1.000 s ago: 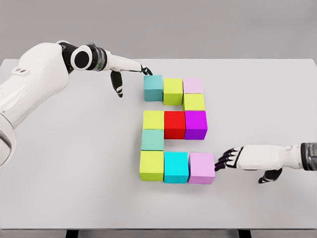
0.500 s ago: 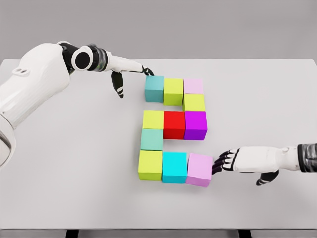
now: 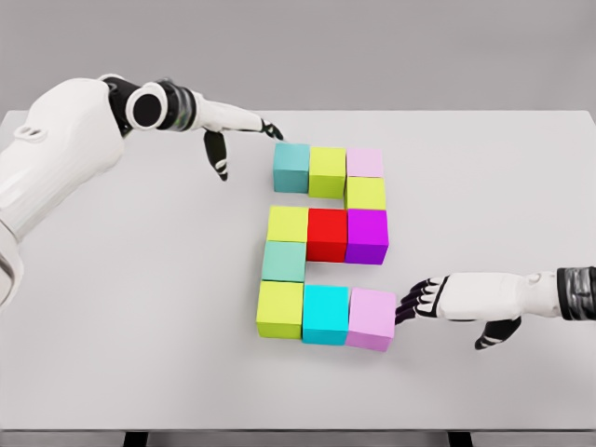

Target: Assemble the squares on the desktop into the number 2

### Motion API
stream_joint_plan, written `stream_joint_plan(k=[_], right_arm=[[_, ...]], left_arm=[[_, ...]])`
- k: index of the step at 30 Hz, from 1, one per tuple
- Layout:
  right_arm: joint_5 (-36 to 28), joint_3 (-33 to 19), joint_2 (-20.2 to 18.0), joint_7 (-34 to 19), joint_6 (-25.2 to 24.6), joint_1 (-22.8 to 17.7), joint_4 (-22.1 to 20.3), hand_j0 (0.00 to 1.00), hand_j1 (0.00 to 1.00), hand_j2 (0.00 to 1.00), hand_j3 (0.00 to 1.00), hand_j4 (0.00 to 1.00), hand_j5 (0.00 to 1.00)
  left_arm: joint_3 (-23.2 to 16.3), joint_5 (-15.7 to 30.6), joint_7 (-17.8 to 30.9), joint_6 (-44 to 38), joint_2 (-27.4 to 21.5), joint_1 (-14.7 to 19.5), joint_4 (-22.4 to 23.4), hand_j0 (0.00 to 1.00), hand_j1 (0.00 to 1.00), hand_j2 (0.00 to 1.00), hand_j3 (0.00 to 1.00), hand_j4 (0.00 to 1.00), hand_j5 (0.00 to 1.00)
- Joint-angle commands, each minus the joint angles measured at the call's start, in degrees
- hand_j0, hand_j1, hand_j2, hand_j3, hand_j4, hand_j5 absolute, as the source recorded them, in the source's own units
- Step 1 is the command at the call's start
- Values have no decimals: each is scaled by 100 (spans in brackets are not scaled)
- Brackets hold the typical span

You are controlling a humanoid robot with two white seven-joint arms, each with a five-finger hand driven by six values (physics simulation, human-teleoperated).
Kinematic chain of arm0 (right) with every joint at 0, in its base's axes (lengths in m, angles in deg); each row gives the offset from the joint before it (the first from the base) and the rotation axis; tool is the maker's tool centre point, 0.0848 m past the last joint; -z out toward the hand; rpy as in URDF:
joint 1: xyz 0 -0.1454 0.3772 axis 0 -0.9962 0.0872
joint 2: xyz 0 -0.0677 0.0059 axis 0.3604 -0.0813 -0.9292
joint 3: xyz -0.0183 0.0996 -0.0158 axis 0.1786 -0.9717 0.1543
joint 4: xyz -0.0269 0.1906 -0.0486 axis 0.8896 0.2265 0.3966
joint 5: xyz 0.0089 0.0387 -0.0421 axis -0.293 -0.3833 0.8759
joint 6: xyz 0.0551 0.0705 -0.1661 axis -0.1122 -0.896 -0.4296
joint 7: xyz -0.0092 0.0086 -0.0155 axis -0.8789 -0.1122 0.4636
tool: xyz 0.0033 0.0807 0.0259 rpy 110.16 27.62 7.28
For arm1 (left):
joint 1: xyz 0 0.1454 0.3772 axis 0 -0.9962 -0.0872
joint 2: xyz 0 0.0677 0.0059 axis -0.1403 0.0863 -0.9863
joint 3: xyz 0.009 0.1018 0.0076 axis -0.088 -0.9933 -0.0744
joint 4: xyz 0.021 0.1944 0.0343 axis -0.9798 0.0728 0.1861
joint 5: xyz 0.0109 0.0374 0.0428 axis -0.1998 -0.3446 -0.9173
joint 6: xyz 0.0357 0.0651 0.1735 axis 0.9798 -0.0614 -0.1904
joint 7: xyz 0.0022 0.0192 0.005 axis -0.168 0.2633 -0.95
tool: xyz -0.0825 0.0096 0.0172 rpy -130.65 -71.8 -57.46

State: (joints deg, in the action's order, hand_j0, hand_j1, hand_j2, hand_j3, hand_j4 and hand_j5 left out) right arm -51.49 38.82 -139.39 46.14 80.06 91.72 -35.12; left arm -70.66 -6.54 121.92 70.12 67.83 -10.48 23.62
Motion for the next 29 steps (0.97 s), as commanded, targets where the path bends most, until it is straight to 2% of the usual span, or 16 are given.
stream_joint_plan(k=[1, 3, 5, 7, 9, 11, 12, 13, 15, 16, 17, 18, 21, 27, 29], right_arm=[[-26, 1, -4, 2, -10, 0, 39, 100, 100, 100, 100, 100, 100], [-26, 1, -4, 2, -10, 26, 127, 100, 100, 100, 100, 100, 100], [-26, 1, -4, 2, -10, 27, 136, 100, 100, 100, 100, 100, 100], [-26, 1, -4, 2, -10, 35, 136, 100, 100, 100, 100, 100, 100], [-26, -8, -4, 2, -10, 35, 136, 100, 100, 100, 100, 100, 100], [-26, 1, -22, 2, -10, 35, 136, 100, 100, 100, 100, 100, 100], [-26, -8, -22, 2, -10, 35, 145, 100, 100, 100, 100, 100, 100], [-61, -26, -48, 2, -10, 35, 162, 100, 100, 100, 100, 100, 100], [-149, -52, -66, 2, -10, 44, 399, 100, 100, 100, 100, 100, 100], [-184, -61, -75, 2, -10, 53, 461, 100, 100, 100, 100, 100, 100], [-368, -61, -92, 2, -10, 105, 619, 100, 100, 100, 100, 100, 100], [-457, -69, -101, 2, -10, 114, 742, 100, 100, 100, 100, 100, 100], [-500, -70, -101, 2, -10, 123, 751, 100, 100, 100, 100, 100, 100], [-641, -78, -101, 2, -10, 158, 804, 100, 100, 100, 100, 100, 100], [-650, -78, -101, 2, -10, 167, 839, 100, 100, 100, 100, 100, 100]], left_arm=[[70, 3, -2, -6, -94, -9, -80, 100, 100, 100, 100, 100, 100], [263, 21, -2, -6, -357, -17, -466, 100, 100, 100, 100, 100, 100], [456, 47, -2, 3, -832, -79, -1099, 100, 100, 100, 100, 100, 100], [939, 47, -2, 20, -1377, -439, -1951, 100, 100, 100, 100, 100, 100], [1414, 47, -2, 406, -2009, -799, -2672, 100, 100, 100, 100, 100, 100], [2292, 56, -2, 1355, -2765, -1502, -3586, 100, 100, 100, 100, 100, 100], [2740, 56, -2, 1777, -3029, -1879, -3876, 100, 100, 100, 100, 100, 100], [3347, 56, -2, 1939, -3223, -2433, -4122, 100, 100, 100, 100, 100, 100], [4735, 56, -2, 1939, -3293, -3673, -4264, 100, 100, 100, 100, 100, 100], [4947, 56, -2, 1939, -3293, -3875, -4255, 100, 100, 100, 100, 100, 100], [5299, 56, -2, 1939, -3293, -4227, -4237, 100, 100, 100, 100, 100, 100], [5422, 56, -2, 1939, -3293, -4394, -4202, 100, 100, 100, 100, 100, 100], [5484, 47, -2, 1939, -3311, -4544, -3930, 100, 100, 100, 100, 100, 100], [5475, -23, -2, 1939, -3302, -4887, -3921, 100, 100, 100, 100, 100, 100], [5475, -23, -2, 1939, -3302, -4895, -3921, 100, 100, 100, 100, 100, 100]])
